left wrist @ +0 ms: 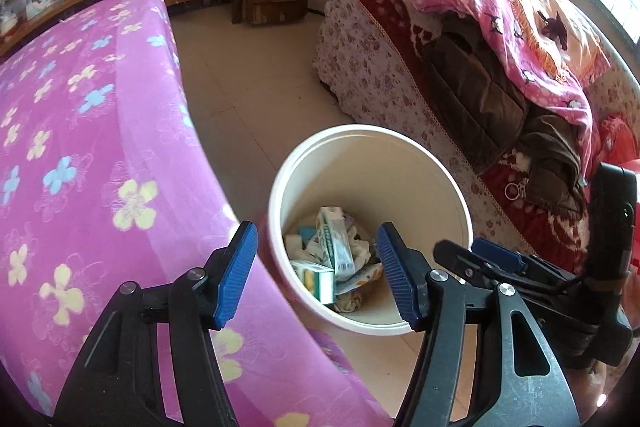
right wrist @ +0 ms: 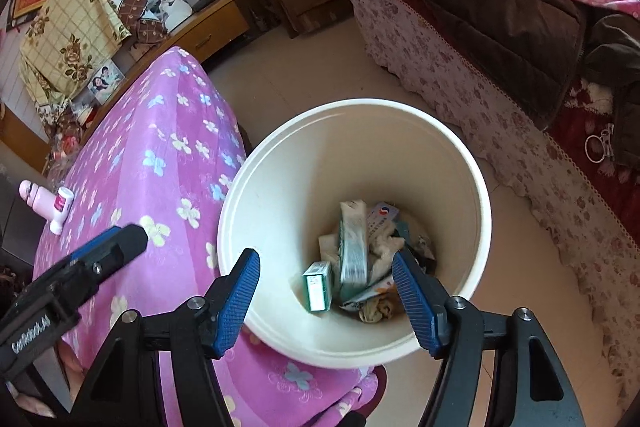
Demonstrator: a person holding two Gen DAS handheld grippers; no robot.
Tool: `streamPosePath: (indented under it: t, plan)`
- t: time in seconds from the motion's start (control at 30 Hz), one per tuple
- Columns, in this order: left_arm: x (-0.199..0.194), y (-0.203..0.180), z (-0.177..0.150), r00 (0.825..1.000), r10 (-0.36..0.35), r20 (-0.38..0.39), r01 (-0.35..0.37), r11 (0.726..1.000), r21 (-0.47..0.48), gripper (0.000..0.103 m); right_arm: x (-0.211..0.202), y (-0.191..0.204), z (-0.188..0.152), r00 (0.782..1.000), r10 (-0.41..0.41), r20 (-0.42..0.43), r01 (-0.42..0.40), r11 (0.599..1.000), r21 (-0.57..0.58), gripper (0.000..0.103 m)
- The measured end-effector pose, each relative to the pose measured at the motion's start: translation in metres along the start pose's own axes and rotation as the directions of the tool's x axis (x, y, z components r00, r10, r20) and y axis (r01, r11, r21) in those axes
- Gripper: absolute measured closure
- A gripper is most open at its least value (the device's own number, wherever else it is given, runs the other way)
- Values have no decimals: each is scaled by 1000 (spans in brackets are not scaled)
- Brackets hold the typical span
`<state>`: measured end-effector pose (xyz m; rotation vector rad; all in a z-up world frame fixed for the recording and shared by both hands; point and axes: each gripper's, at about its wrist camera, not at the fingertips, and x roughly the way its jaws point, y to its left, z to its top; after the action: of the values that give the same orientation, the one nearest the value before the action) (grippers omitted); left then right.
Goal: Collect trash
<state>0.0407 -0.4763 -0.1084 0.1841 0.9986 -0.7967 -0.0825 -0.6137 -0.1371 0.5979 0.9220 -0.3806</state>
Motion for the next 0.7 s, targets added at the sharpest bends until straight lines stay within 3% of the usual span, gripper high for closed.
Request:
streamPosePath:
  t: [0.17, 0.4, 0.57, 0.7]
  plan:
    - [-19, 5, -10, 998, 37, 51, -37, 999, 4, 42, -16, 12, -9, 1000, -5, 19, 6, 1000, -29, 37]
    - [-58, 6, -24, 986, 114, 124, -120, 992, 40, 42, -57, 42, -21, 992, -18, 122, 27, 997, -66, 37]
    - [-92, 7, -34, 973, 132, 188, -146, 987, 63, 42, -89, 66, -32, 977, -28, 212, 48, 995, -88, 36]
    - [-119, 10, -42, 964, 124, 235, -143, 987, 67, 42, -111, 85, -44, 959, -47, 281, 80, 991, -107, 29]
